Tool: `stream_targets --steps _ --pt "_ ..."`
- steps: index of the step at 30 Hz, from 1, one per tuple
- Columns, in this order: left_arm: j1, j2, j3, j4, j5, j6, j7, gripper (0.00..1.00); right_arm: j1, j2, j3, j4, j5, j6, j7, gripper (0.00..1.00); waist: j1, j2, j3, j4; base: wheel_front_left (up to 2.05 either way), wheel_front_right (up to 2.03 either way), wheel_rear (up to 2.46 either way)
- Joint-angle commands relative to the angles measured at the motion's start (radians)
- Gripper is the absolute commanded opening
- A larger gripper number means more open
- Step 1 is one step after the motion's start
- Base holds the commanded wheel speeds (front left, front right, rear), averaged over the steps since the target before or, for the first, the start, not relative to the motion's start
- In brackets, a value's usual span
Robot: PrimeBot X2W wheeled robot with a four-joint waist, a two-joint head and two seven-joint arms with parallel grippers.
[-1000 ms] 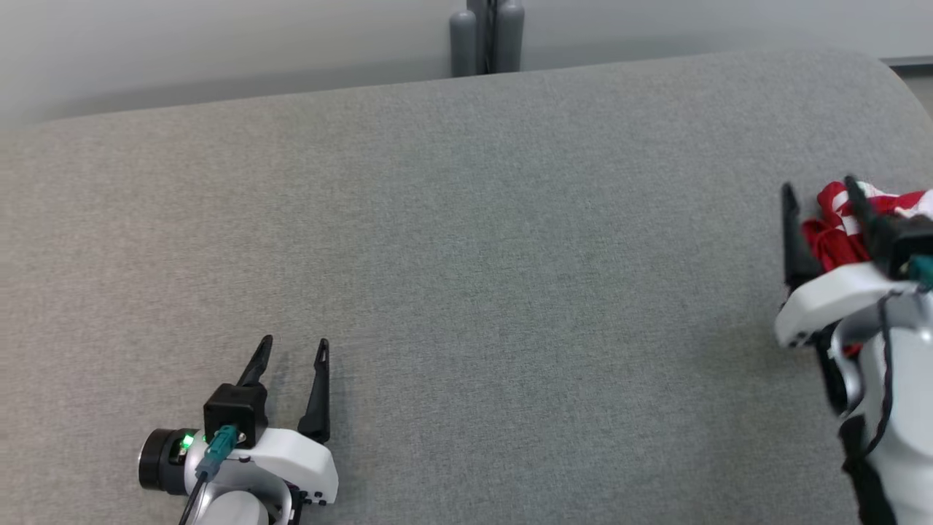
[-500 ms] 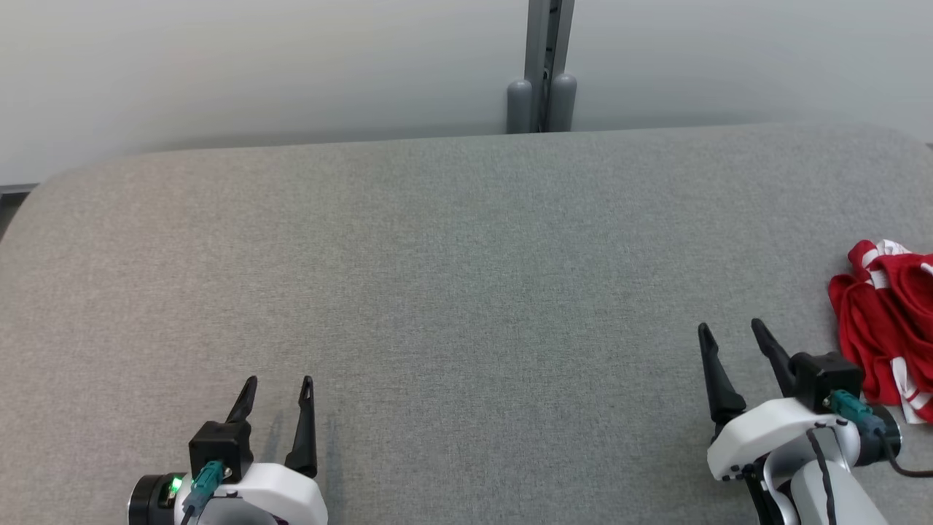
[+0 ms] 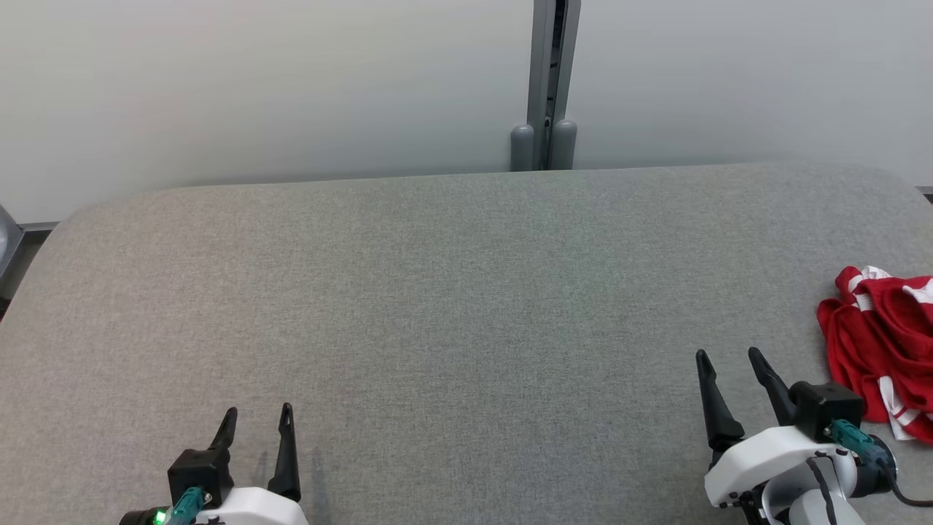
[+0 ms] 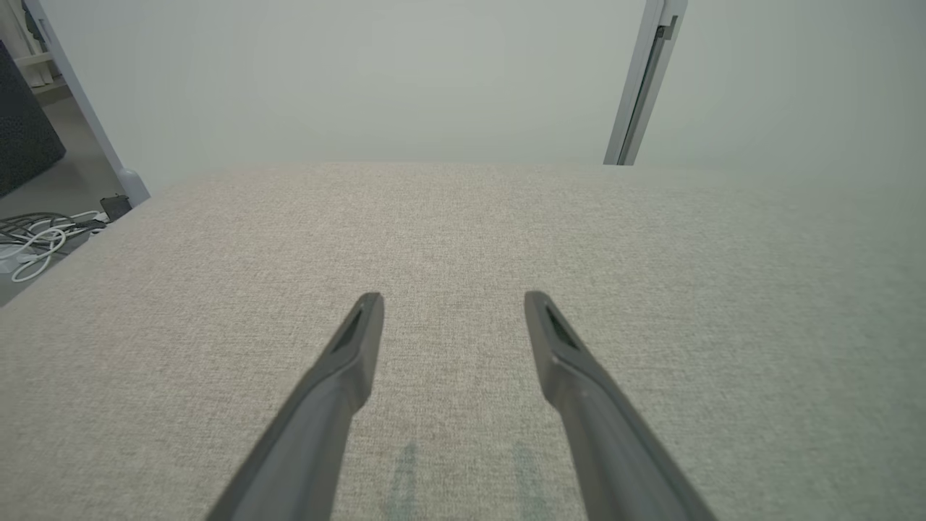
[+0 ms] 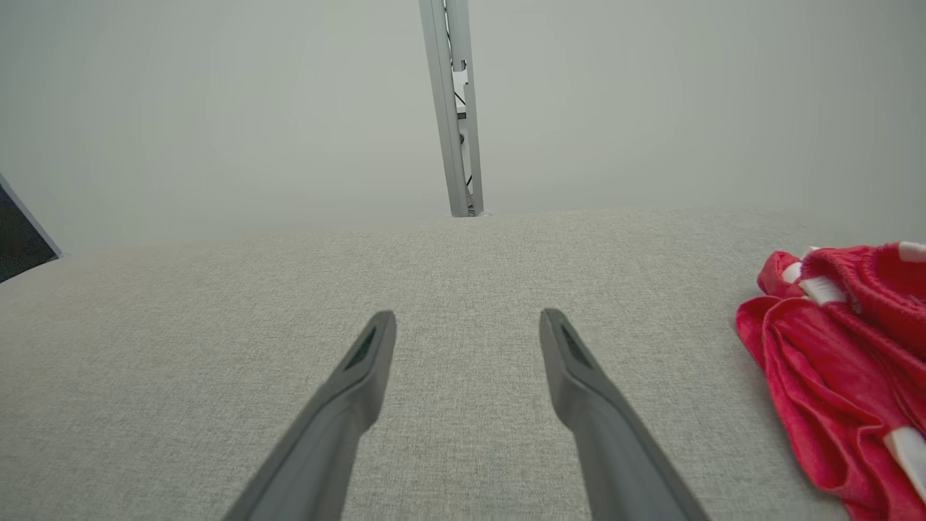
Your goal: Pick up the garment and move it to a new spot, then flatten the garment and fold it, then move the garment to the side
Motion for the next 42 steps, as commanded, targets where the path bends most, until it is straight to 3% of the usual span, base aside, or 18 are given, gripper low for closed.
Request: stream_targets --steps 1,23,38,40,42 --pt "0.004 0.004 0.005 -0.002 -0.004 0.007 0.001 1.00 0.011 -0.005 -0.001 -0.008 0.005 0.000 -0.004 1.00 0.0000 0.0000 -0.004 -0.002 0.00 0.00 0.00" --pt "-0.008 0.004 0.022 0.009 -0.017 -0.008 0.001 1.00 0.011 -0.005 -0.028 0.033 0.025 0.000 -0.004 1.00 0.0000 0.0000 0.041 -0.012 0.00 0.00 0.00" --pt "-0.005 0.004 0.016 0.007 -0.028 -0.005 0.001 1.00 0.009 -0.005 -0.029 -0.014 0.036 0.000 -0.004 1.00 0.0000 0.0000 0.043 -0.011 0.00 0.00 0.00" --pt "-0.003 0.005 0.021 0.009 -0.023 -0.006 0.001 1.00 0.011 -0.004 -0.025 -0.012 0.034 0.001 -0.004 1.00 0.0000 0.0000 0.041 -0.066 0.00 0.00 0.00" --pt "-0.005 0.002 0.019 0.011 -0.021 -0.009 0.001 1.00 0.017 -0.008 -0.028 -0.015 0.034 0.000 -0.004 1.00 0.0000 0.0000 0.041 -0.067 0.00 0.00 0.00"
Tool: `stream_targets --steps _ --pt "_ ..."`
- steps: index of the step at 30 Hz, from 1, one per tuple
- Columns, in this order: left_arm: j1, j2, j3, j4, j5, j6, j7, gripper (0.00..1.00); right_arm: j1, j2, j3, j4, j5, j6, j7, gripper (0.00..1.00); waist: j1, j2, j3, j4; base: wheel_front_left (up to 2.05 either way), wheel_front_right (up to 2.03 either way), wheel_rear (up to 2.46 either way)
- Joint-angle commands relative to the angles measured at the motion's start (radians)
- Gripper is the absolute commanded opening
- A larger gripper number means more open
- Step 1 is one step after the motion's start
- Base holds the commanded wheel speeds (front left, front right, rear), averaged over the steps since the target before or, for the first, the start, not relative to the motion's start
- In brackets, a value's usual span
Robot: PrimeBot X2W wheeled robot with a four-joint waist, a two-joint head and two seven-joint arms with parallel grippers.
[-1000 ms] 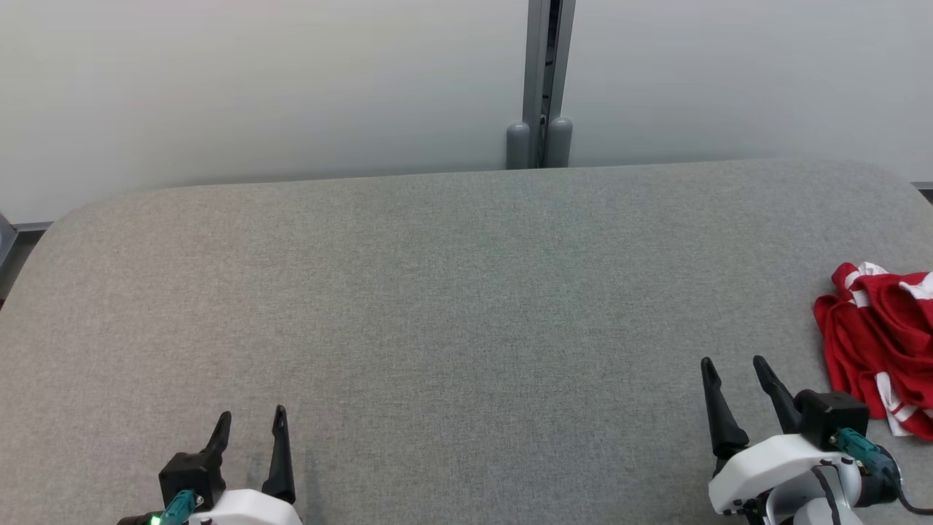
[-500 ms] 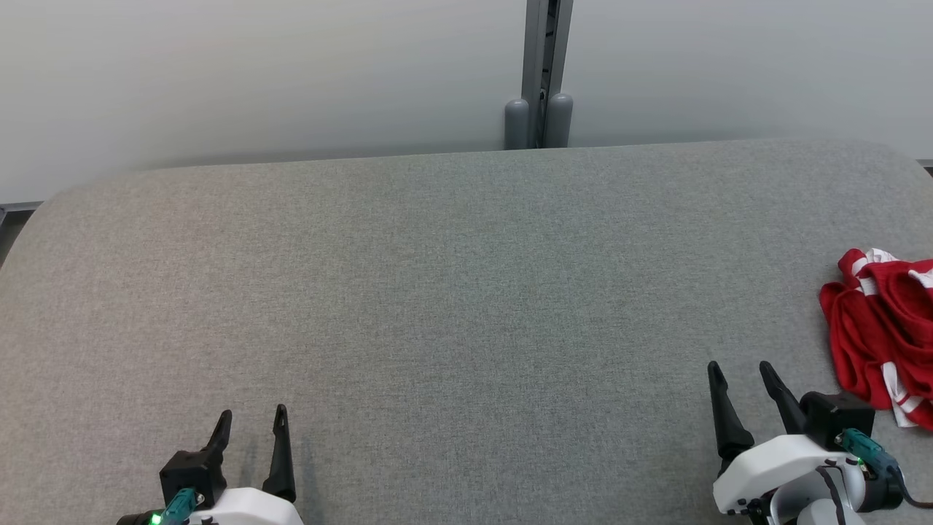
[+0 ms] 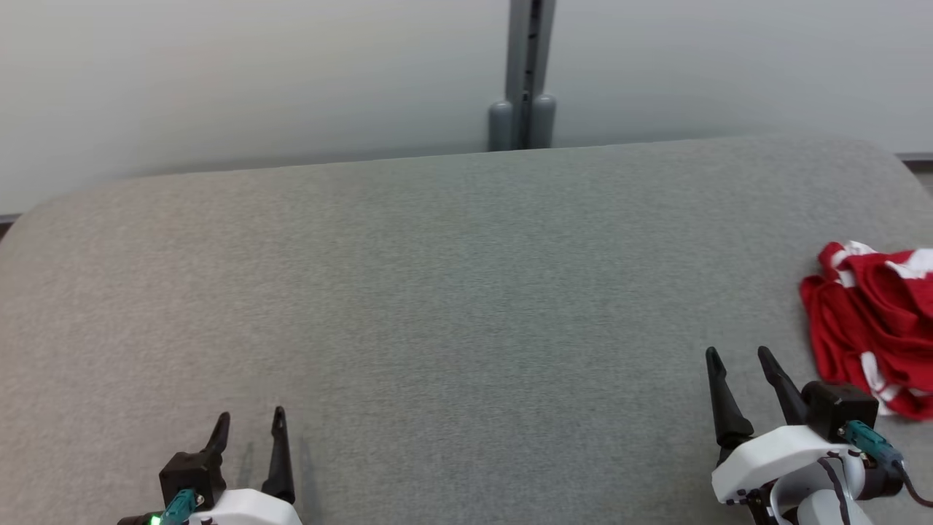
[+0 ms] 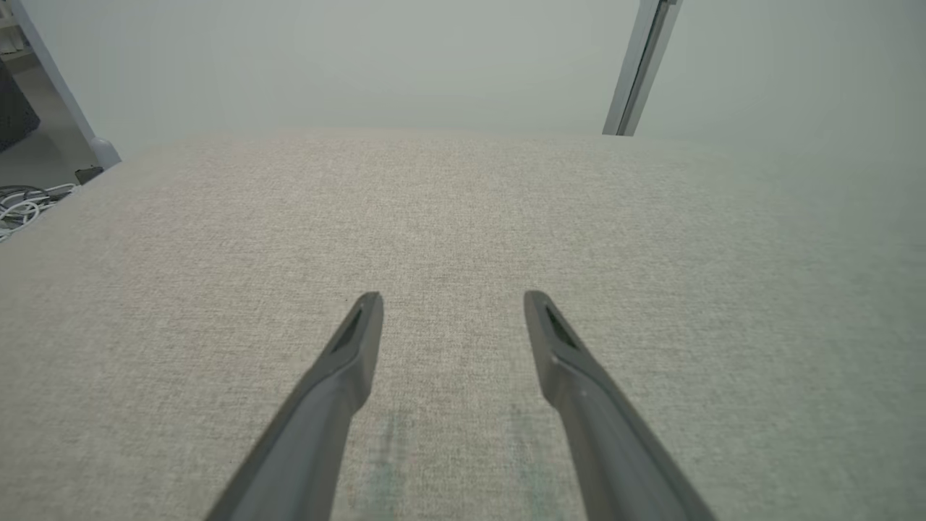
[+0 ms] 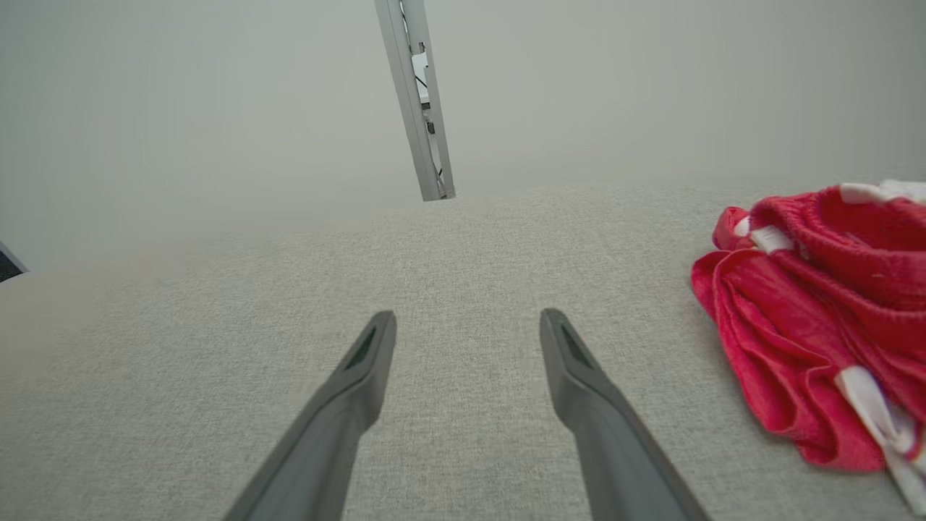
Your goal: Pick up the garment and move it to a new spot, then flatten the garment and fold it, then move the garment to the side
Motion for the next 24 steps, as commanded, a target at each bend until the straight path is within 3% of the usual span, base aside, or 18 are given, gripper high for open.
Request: stream_targets --steps 1,6,7,11,24 --pt "-0.009 0.000 -0.001 0.001 0.004 -0.002 0.001 1.00 0.006 -0.012 -0.004 -0.001 0.000 0.000 -0.004 1.00 0.0000 0.0000 0.000 -0.036 0.00 0.00 0.00" --pt "-0.005 0.003 0.001 0.006 -0.024 -0.020 0.001 1.00 0.005 -0.008 0.005 -0.007 -0.012 0.000 -0.004 1.00 0.0000 0.0000 -0.003 -0.035 0.00 0.00 0.00" --pt "-0.001 -0.002 -0.001 0.007 -0.021 -0.017 0.000 0.00 0.008 -0.004 0.005 -0.007 -0.012 0.000 0.000 0.00 0.0000 0.0000 -0.003 -0.035 0.00 0.00 0.00" --pt "0.018 -0.009 0.001 0.036 -0.028 -0.018 0.004 0.00 0.027 0.010 0.003 0.018 -0.005 0.000 0.009 0.00 0.0000 0.0000 -0.003 -0.035 0.00 0.00 0.00" --pt "0.004 -0.007 0.033 -0.015 -0.269 -0.049 0.071 0.00 0.037 0.007 -0.028 -0.037 0.238 0.000 0.074 0.00 0.0000 0.0000 -0.008 -0.029 0.00 0.00 0.00"
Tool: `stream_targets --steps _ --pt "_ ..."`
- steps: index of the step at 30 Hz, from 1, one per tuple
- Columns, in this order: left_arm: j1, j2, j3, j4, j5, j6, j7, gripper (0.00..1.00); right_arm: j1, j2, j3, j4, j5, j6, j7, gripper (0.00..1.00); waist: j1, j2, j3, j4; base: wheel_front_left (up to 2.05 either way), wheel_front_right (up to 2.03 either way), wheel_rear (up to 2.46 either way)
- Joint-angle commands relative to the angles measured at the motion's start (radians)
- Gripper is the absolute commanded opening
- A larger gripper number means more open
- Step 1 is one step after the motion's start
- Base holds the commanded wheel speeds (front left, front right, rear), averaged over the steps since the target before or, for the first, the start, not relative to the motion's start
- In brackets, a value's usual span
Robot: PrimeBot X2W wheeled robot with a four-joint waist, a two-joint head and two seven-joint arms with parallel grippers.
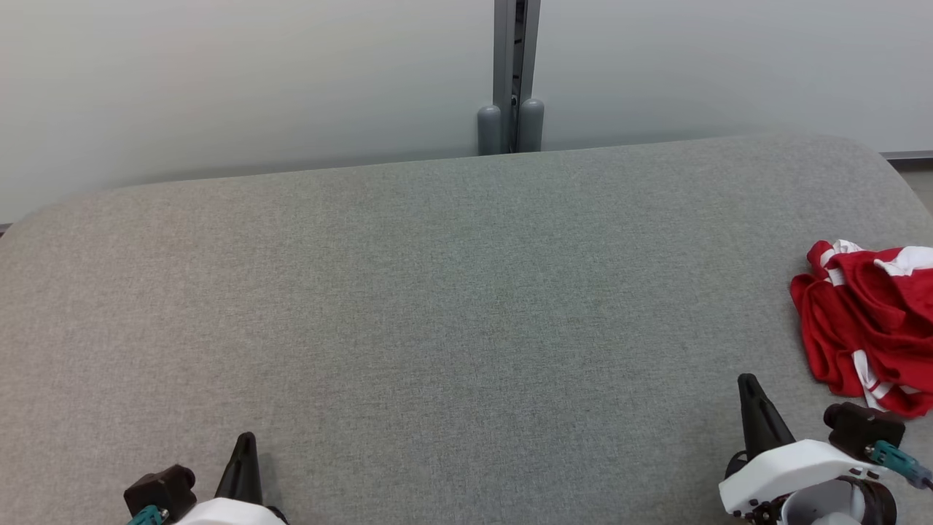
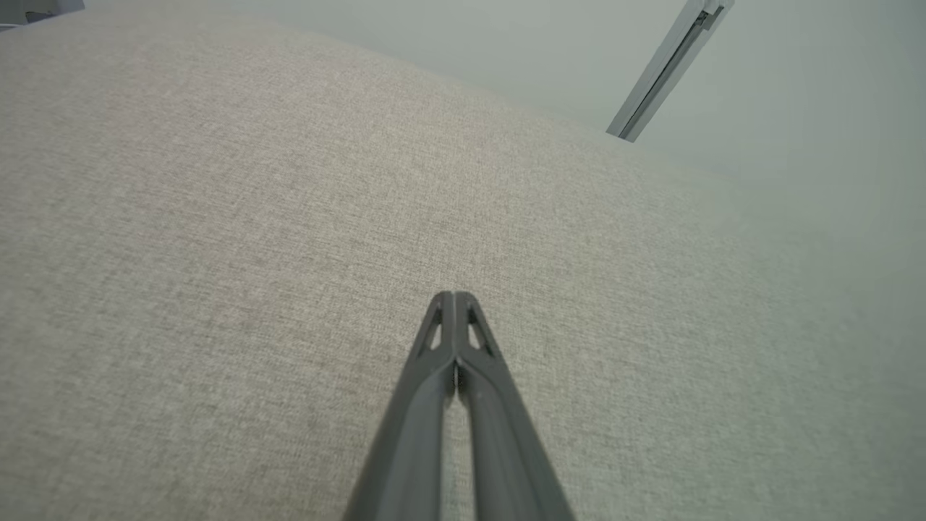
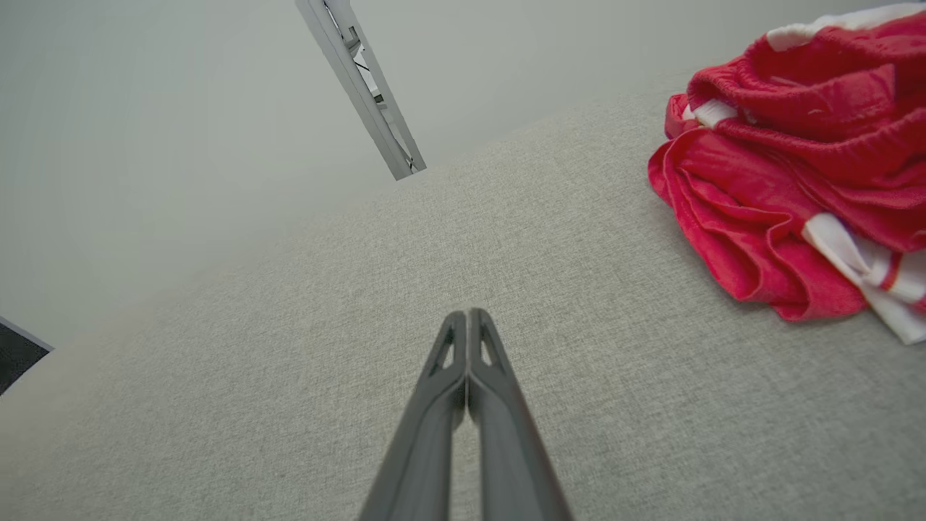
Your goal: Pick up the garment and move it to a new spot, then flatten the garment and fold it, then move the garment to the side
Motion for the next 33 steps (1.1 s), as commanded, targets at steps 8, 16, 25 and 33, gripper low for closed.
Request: stream_targets --steps 8,16,25,33 --pt "-0.028 0.007 0.022 -0.055 -0.161 -0.024 0.038 0.00 -0.002 -0.009 -0.021 -0.057 0.162 0.000 0.040 0.00 -0.0001 -0.0001 -0.003 0.004 0.00 0.00 0.00" --pt "-0.034 0.008 0.037 -0.082 -0.280 -0.040 0.070 0.00 0.004 -0.011 -0.036 -0.085 0.283 0.000 0.071 0.00 -0.0001 -0.0001 -0.006 0.008 0.00 0.00 0.00" --pt "-0.041 0.009 0.050 -0.106 -0.389 -0.054 0.099 0.00 0.009 -0.012 -0.048 -0.110 0.393 0.000 0.101 0.00 -0.0001 -0.0001 -0.009 0.012 0.00 0.00 0.00" --pt "-0.046 0.010 0.065 -0.131 -0.501 -0.069 0.130 0.00 0.014 -0.014 -0.063 -0.136 0.506 0.000 0.131 0.00 -0.0001 -0.0001 -0.012 0.017 0.00 0.00 0.00"
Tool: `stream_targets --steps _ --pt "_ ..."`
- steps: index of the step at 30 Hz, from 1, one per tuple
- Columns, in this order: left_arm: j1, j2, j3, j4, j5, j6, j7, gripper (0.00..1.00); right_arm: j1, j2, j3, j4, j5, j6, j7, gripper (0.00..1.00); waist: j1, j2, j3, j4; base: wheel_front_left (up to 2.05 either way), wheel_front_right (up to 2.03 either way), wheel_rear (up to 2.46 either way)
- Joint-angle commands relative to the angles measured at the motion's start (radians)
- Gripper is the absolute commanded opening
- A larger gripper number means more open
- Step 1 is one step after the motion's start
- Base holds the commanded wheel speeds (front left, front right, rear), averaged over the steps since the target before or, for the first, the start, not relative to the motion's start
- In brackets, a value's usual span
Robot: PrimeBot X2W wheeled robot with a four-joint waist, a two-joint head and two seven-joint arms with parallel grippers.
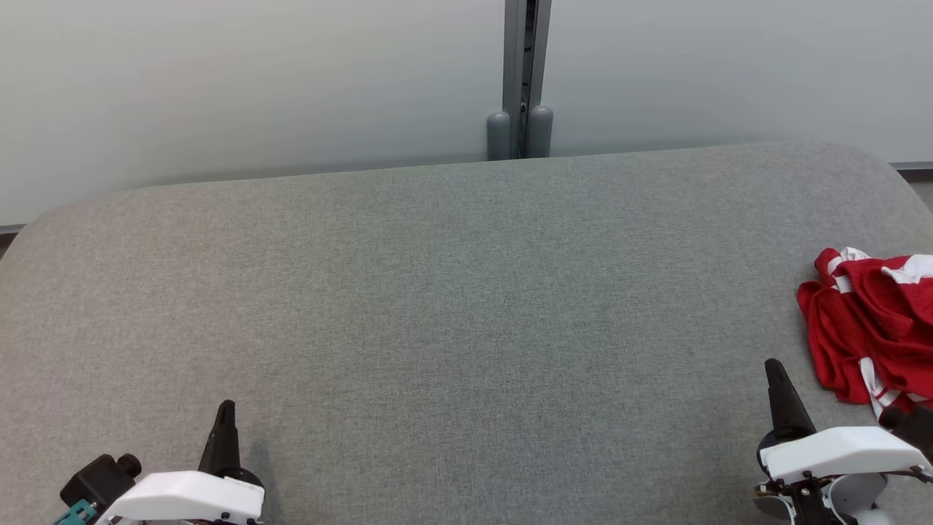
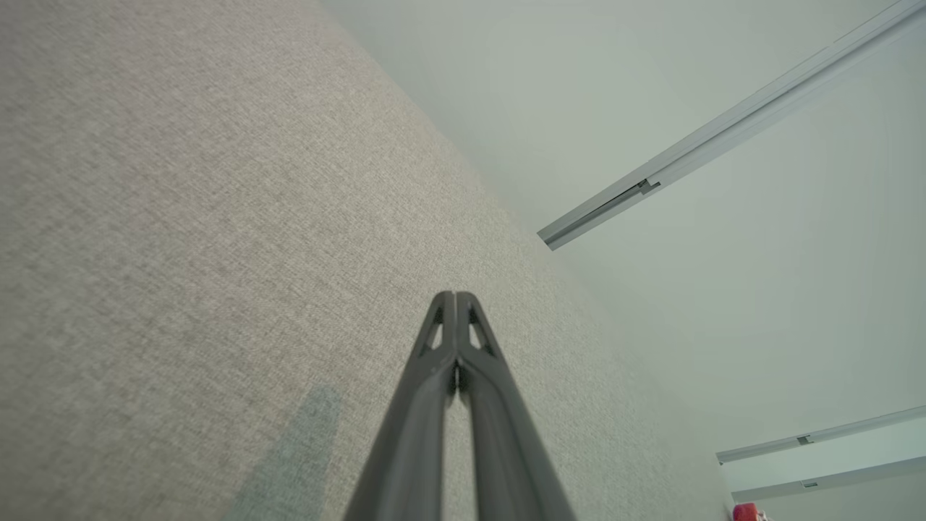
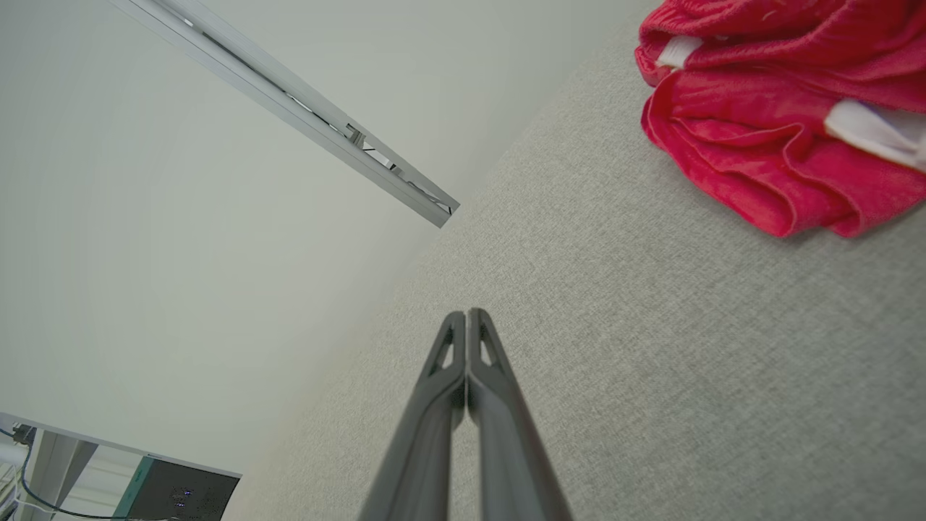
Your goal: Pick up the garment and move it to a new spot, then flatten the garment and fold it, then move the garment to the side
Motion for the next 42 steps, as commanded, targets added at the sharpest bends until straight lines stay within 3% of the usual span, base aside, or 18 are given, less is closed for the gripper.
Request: stream_targets --steps 1,42 --pt "-0.030 0.006 0.008 -0.018 -0.026 -0.008 0.006 0.00 -0.005 -0.009 -0.008 -0.017 0.027 0.000 0.009 0.00 0.0000 0.0000 0.000 0.001 0.00 0.00 0.00" --pt "-0.047 0.009 0.058 -0.105 -0.421 -0.059 0.114 0.00 0.016 -0.015 -0.054 -0.107 0.425 0.000 0.115 0.00 0.0000 0.0000 -0.015 0.020 0.00 0.00 0.00"
